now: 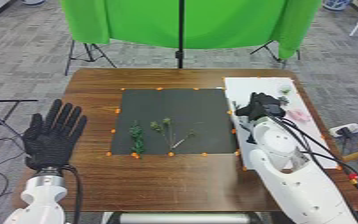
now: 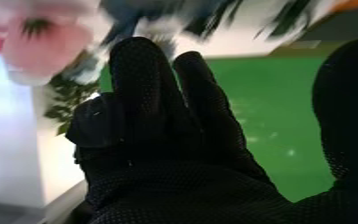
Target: Arrange flowers
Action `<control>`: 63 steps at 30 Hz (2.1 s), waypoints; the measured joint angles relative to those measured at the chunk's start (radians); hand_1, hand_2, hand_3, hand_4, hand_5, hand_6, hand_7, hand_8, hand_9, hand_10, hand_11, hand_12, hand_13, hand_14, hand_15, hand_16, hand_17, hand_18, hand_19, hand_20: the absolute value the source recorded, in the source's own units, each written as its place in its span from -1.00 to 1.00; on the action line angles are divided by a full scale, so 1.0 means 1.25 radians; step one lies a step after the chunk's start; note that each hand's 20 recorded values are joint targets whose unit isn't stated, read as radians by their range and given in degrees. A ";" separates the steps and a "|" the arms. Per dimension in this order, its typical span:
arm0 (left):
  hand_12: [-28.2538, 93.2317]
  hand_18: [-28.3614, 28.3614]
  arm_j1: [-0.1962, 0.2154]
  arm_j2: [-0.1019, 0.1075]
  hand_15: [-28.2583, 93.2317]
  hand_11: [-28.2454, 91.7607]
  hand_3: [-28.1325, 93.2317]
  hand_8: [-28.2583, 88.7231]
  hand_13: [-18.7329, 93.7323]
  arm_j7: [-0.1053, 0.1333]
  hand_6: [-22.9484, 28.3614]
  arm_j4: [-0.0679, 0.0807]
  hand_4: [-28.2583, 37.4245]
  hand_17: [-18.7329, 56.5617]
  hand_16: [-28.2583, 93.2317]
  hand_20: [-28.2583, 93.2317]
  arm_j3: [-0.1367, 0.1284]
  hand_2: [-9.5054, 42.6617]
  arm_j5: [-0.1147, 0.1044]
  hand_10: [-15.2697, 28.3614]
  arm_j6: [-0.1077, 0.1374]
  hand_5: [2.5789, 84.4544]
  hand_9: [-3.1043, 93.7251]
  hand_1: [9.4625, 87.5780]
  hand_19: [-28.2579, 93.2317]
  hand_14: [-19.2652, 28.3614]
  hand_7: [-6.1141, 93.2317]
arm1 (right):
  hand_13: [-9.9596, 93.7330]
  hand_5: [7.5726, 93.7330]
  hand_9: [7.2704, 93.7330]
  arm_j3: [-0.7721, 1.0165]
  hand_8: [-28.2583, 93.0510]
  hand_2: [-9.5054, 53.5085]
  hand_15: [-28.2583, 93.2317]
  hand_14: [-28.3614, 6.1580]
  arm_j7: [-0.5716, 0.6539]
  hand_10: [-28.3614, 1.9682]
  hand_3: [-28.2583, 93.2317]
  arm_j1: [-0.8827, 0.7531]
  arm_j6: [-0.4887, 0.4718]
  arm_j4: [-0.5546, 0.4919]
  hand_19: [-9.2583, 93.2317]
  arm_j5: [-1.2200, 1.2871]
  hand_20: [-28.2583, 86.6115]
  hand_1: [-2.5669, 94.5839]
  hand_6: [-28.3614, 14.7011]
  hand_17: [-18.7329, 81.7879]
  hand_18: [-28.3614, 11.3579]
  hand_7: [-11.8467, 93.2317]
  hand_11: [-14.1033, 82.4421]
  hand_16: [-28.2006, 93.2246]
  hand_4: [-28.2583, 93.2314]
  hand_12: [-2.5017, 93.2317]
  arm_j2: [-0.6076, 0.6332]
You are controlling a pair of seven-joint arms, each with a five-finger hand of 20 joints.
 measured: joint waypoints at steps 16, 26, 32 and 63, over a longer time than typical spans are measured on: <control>-0.41 0.48 -0.001 -0.005 -0.05 -0.23 0.72 -0.68 -0.16 -0.013 0.24 0.000 -1.00 -0.70 -0.64 -0.37 0.007 -0.02 0.000 0.38 0.003 0.03 -0.13 -0.54 -0.01 0.45 -0.68 | 0.58 0.64 0.92 -0.032 -0.51 -1.00 0.49 0.12 -0.105 0.26 0.70 0.043 0.007 0.075 1.00 -0.125 0.40 0.32 0.27 0.11 -0.87 -0.13 -0.50 0.17 -1.00 -0.11 -0.005; -0.41 0.48 0.002 -0.006 -0.05 -0.23 0.72 -0.69 -0.16 -0.020 0.24 0.000 -1.00 -0.70 -0.65 -0.37 0.006 -0.03 -0.003 0.38 0.005 0.03 -0.13 -0.54 -0.01 0.45 -0.68 | 0.67 0.78 1.00 -0.006 -0.38 -1.00 0.49 0.11 -0.139 0.34 0.83 0.001 0.140 0.076 0.99 -0.069 0.38 0.29 0.32 0.14 -0.93 -0.02 -0.40 0.25 -1.00 -0.08 0.007; -0.41 0.48 0.006 -0.008 -0.05 -0.23 0.71 -0.69 -0.16 -0.021 0.24 0.000 -1.00 -0.70 -0.65 -0.37 0.005 -0.03 -0.005 0.38 0.004 0.03 -0.13 -0.53 -0.01 0.45 -0.68 | 0.67 0.83 1.00 -0.008 -0.31 -1.00 0.49 0.11 -0.121 0.30 0.90 -0.042 0.253 0.045 0.99 -0.046 0.39 0.26 0.31 0.16 -0.98 -0.08 -0.38 0.29 -1.00 -0.06 0.020; -0.41 0.49 0.015 -0.008 -0.05 -0.23 0.71 -0.69 -0.15 -0.027 0.24 -0.003 -1.00 -0.71 -0.65 -0.37 0.004 -0.04 -0.018 0.39 0.005 0.03 -0.12 -0.51 0.00 0.46 -0.67 | 0.57 0.85 0.96 -0.055 -0.42 -1.00 0.67 -0.21 -0.009 -0.01 0.72 -0.012 -0.063 -0.011 1.00 -0.144 0.63 0.17 0.14 0.17 -1.00 -0.43 -0.41 -0.01 -1.00 -0.11 0.023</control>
